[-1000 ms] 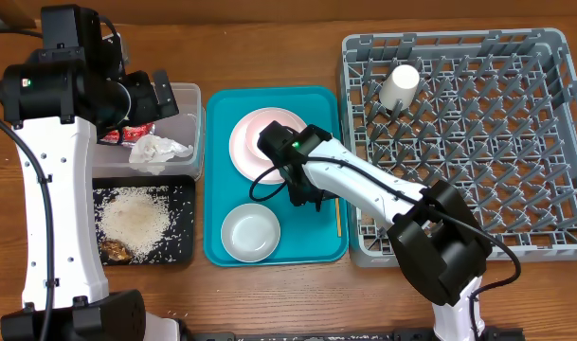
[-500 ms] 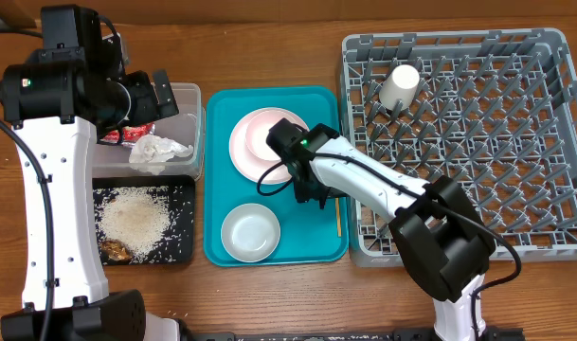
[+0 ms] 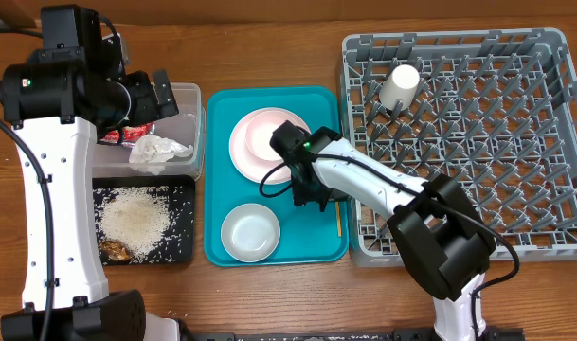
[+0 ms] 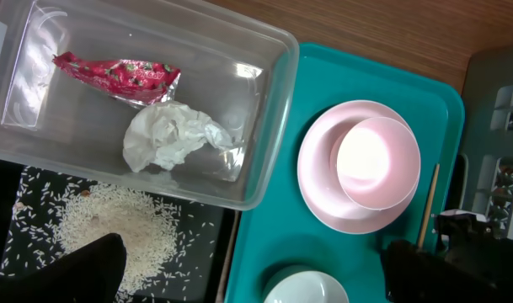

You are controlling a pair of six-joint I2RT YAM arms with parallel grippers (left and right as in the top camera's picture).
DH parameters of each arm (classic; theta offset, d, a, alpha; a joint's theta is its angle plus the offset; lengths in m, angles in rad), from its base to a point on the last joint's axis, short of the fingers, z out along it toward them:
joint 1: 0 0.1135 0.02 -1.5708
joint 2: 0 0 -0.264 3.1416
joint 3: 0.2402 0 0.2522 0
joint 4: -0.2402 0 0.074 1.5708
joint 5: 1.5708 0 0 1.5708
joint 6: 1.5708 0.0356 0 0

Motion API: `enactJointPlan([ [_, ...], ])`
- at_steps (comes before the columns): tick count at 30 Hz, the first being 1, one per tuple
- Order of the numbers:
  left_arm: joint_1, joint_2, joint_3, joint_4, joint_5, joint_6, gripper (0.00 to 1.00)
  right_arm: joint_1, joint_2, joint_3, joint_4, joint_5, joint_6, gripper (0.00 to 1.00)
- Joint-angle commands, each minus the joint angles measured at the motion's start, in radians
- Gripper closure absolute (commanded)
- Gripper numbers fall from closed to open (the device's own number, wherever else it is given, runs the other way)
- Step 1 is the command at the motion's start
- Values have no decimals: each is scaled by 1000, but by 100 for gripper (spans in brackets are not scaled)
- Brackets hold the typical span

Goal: Sort waste into correct bins and load items into the dishwasher

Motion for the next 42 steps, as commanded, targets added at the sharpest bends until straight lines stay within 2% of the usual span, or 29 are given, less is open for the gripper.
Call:
enactJointPlan([
  [1,-2,6,1,0,-13,-13,0,-39,6,-7,11,-62,3,26],
  [7,-2,6,1,0,-13,-14,0,-92,6,-8,31,-159,-19,26],
  [16,-2,6,1,0,-13,-14,0,-95,6,-8,26,-243,-26,27],
  [21,-2,6,1,0,-13,-13,0,-95,6,-8,27,-242,-30,43],
  [25,-2,6,1,0,-13,-13,0,-95,6,-8,27,-233,-29,46],
  [34,-2,6,1,0,-13,-13,0,-95,6,-8,23,-142,-30,67],
  [39,-2,6,1,0,-13,-13,0,-86,6,-8,23,-126,-30,69],
  [42,-2,6,1,0,-13,-13,0,-74,6,-8,23,-107,-30,74],
])
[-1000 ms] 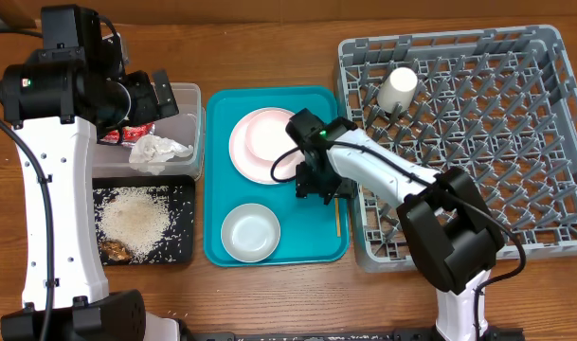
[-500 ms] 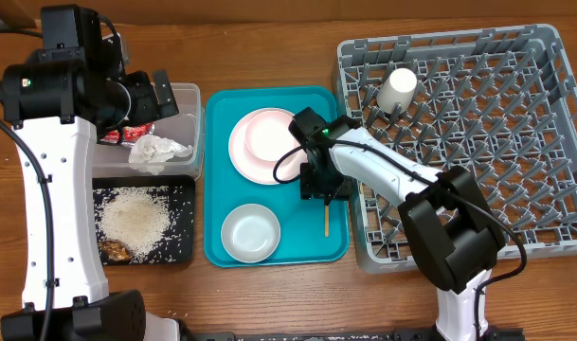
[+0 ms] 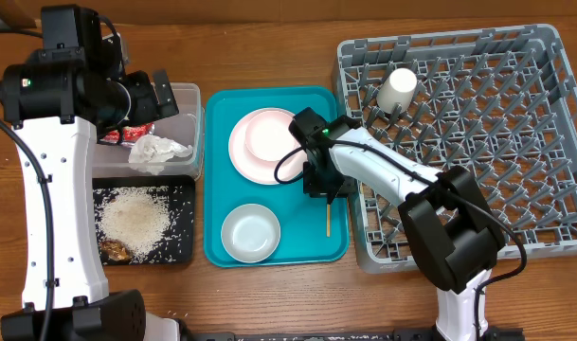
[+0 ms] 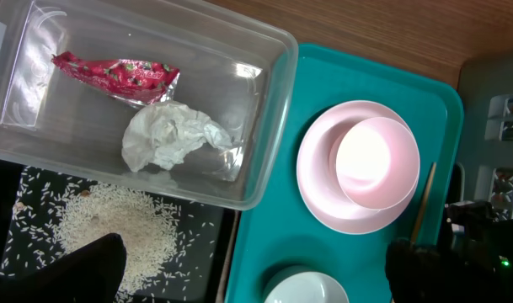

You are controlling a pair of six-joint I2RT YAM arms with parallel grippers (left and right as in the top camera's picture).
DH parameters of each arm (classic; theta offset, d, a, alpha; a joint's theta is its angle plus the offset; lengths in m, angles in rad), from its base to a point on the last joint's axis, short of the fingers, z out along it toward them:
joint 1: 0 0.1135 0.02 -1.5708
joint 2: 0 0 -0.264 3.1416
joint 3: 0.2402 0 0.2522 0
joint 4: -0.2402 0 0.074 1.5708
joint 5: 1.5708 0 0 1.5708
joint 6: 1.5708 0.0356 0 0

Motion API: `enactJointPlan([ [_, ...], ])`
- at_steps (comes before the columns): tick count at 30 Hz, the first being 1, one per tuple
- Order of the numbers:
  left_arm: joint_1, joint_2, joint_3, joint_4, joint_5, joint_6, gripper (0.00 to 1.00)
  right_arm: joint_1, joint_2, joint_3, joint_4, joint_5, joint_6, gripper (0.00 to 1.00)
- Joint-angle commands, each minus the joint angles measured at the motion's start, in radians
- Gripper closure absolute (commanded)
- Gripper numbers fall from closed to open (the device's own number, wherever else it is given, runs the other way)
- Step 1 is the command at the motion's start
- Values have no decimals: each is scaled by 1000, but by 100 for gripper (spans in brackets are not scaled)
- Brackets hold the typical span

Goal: Sort waste into correct bins and load items into the dishwasher

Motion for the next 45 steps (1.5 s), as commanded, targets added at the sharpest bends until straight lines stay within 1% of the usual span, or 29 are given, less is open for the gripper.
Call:
enactJointPlan([
  [1,-2,6,1,0,-13,-13,0,18,5,-6,3,43,-2,76],
  [8,-2,6,1,0,-13,-13,0,49,5,-6,3,78,-2,79],
  [14,-2,6,1,0,-13,-13,0,50,5,-6,3,78,-2,86],
  [17,-2,6,1,0,-13,-13,0,50,5,-6,3,79,-2,87],
  [24,-2,6,1,0,-13,-13,0,50,5,-6,2,82,-2,86],
  [28,-2,6,1,0,-13,-13,0,50,5,-14,8,86,-2,84],
  [40,-2,6,1,0,-13,-13,0,50,6,-39,33,86,-21,83],
  [41,-2,6,1,0,-13,-14,0,50,6,-39,32,86,-21,84],
  [42,-2,6,1,0,-13,-14,0,50,6,-39,33,86,-21,89],
  [45,-2,6,1,0,-13,-13,0,50,6,-39,35,86,-21,92],
])
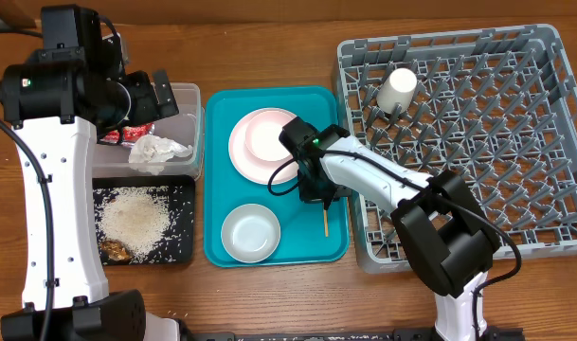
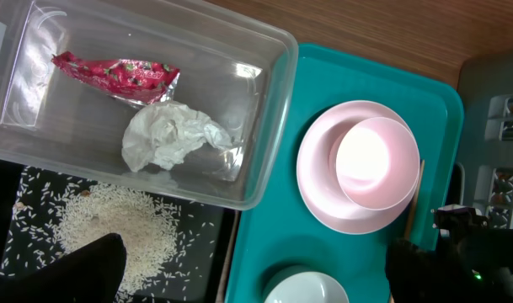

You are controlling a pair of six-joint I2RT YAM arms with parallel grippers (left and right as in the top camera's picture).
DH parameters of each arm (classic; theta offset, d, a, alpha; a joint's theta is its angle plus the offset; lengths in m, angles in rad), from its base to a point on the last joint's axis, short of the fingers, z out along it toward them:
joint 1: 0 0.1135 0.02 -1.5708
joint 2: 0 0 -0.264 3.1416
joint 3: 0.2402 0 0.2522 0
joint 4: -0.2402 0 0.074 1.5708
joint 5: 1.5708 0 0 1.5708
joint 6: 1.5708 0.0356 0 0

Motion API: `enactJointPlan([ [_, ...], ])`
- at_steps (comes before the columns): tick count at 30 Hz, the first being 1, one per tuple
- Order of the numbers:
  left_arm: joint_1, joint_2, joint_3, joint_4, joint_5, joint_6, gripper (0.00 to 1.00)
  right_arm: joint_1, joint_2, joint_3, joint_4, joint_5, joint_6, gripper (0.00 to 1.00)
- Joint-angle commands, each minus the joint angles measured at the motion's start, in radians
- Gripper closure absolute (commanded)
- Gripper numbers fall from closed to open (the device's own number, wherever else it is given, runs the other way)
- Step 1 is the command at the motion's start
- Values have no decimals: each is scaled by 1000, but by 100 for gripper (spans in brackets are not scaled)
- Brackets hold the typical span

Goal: Sort waste into correct bins and load items into the dishwasher

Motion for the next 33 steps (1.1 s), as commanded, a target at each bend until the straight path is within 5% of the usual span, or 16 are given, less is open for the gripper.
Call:
enactJointPlan([
  [1,-2,6,1,0,-13,-13,0,-1,6,-13,6,10,-2,92],
  [23,-2,6,1,0,-13,-13,0,-23,-85,276,-222,209,-8,96],
  [33,-2,6,1,0,-13,-13,0,-167,-152,364,-249,212,-204,96],
])
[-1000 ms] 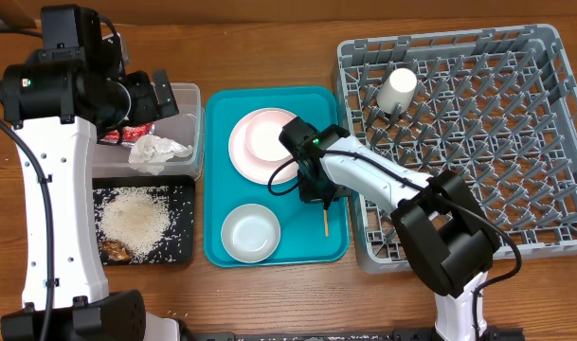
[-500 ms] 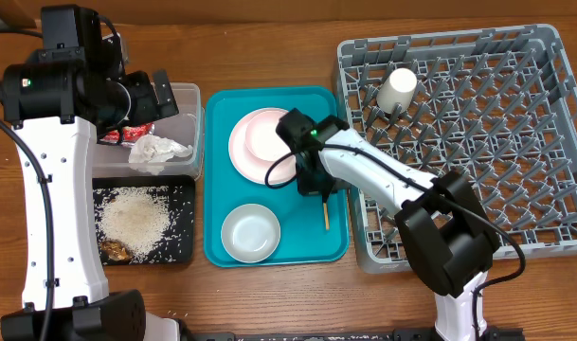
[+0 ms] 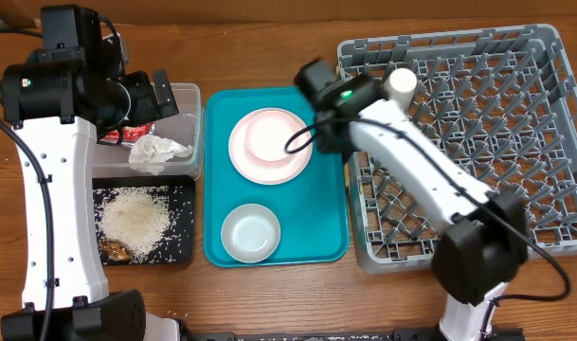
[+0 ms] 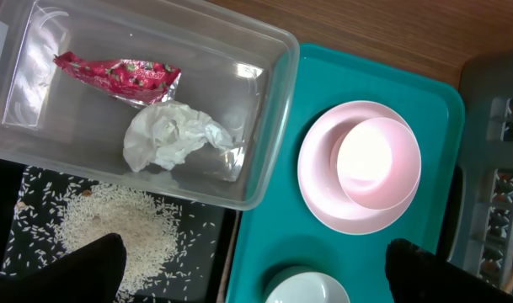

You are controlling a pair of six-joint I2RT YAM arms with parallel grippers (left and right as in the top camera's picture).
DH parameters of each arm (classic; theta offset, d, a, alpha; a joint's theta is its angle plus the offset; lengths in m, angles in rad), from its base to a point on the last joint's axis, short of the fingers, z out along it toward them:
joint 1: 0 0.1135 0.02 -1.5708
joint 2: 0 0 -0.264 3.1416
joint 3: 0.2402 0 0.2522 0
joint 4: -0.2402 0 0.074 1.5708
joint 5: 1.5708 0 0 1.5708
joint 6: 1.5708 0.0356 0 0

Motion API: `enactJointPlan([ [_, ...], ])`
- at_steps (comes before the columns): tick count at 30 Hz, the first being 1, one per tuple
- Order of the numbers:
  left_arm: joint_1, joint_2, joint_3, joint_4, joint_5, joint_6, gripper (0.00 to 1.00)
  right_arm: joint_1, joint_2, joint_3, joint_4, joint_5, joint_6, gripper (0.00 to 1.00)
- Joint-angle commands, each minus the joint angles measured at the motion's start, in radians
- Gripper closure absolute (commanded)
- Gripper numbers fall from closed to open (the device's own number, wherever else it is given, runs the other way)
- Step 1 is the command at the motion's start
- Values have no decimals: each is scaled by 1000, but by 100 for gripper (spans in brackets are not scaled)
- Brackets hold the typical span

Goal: Sort waste into correct bins and load items into the dishwasher
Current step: 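Lift second chopstick with right gripper toward dish rack, then lower chopstick into dish rack beside first one and release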

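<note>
My right gripper (image 3: 332,140) hangs over the top right of the teal tray (image 3: 316,218), next to the grey dish rack (image 3: 477,123). Its fingers are hidden under the wrist. No chopstick shows on the tray in either view. A pink bowl (image 3: 266,137) sits on a pink plate (image 4: 323,202), and a white bowl (image 3: 250,232) lies at the tray's front. My left gripper (image 4: 256,269) is open high above the clear bin (image 4: 264,109), which holds a red wrapper (image 4: 117,71) and a crumpled tissue (image 4: 168,139).
A white cup (image 3: 399,87) stands upturned at the rack's back left. A black tray (image 3: 179,237) with spilled rice (image 3: 135,218) lies in front of the clear bin. The rack's left wall runs close along the teal tray.
The chopstick that lay at the tray's right side is gone from the tray. My right gripper, then low over it, is now raised at the tray's top right by the rack. The left arm is unmoved.
The right gripper was down at the chopstick by the tray's right edge. The chopstick then lay a little further in on the tray, and the gripper stayed at its upper end. Now the tray holds no chopstick and the gripper is up by the rack.
</note>
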Motion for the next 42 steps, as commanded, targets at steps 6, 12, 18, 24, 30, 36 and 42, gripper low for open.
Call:
enactJointPlan([
  [6,-2,6,1,0,-10,-13,0,-151,-29,12,25,11,-234,96],
  [12,-2,6,1,0,-10,-13,0,-212,-22,12,42,-94,-289,96],
  [18,-2,6,1,0,-10,-13,0,-218,-21,12,46,-178,-289,96],
  [24,-2,6,1,0,-10,-13,0,-218,-19,-7,42,-216,-288,96],
  [30,-2,6,1,0,-10,-14,0,-218,-19,-62,61,-216,-289,94],
  [36,-2,6,1,0,-10,-13,0,-218,-19,-76,61,-216,-289,68],
  [42,-2,6,1,0,-10,-13,0,-218,-19,-76,62,-264,-288,59],
])
